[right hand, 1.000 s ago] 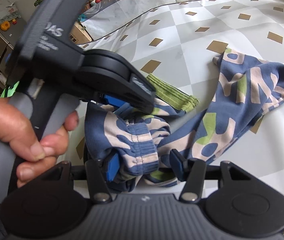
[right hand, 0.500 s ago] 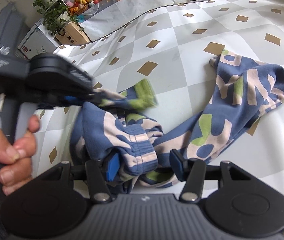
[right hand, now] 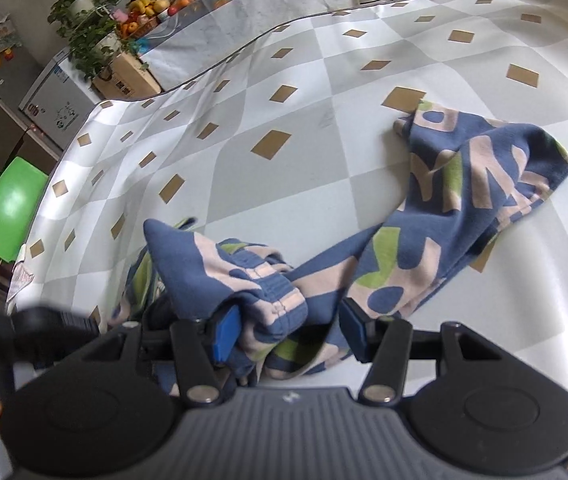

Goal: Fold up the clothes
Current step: 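Lift the green waistband with the left tool and fold it over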

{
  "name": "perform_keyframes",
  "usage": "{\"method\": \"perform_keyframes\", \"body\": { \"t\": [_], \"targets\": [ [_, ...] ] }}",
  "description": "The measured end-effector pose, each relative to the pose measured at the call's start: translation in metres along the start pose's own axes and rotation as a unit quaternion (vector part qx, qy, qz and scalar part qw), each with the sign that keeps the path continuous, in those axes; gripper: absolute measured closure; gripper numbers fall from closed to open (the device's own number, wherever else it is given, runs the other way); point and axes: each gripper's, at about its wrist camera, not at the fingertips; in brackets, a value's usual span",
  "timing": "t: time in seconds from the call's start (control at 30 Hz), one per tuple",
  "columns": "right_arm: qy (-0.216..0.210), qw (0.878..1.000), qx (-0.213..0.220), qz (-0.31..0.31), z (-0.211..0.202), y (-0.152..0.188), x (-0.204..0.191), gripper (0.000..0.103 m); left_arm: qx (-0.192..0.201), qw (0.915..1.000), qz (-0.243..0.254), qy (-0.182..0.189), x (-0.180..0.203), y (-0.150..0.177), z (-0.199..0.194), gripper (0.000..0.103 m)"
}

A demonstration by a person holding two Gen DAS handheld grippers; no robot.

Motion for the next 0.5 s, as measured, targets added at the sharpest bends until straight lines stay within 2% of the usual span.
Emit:
{"method": "perform_keyframes", "body": {
  "t": [0.17,0.27,0.37,0.47,0.5],
  "targets": [
    [0.009,1.000,0.014,0.007,-0.007,-0.002,0.005,0.051,-0.001,0.9999,0.014,-0.004,0.003,0.013,0.001,0.082],
    [0.011,0.999,0.024,0.019,-0.011,-0.004,0.010,0.051,0.009,0.9997,-0.007,0.024,-0.004,0.013,-0.008,0.082],
    [0.007,0.999,0.035,0.028,-0.015,-0.006,0.013,0.050,0.034,0.9974,-0.017,0.062,-0.009,0.011,-0.020,0.079],
    [0.002,0.998,0.052,0.031,-0.019,-0.008,0.012,0.050,0.064,0.9946,0.001,0.082,-0.003,0.007,-0.032,0.072],
    [-0.002,0.998,0.057,0.031,-0.020,-0.009,0.012,0.050,0.070,0.9934,0.007,0.090,0.000,0.005,-0.035,0.066]
  ]
}}
Point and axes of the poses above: each gripper's, at about its wrist camera, not at the fingertips, and z roughly the way its jaws point, x to its right, y to its underside, and after that the axes turned 8 degrees about -y, right-handed
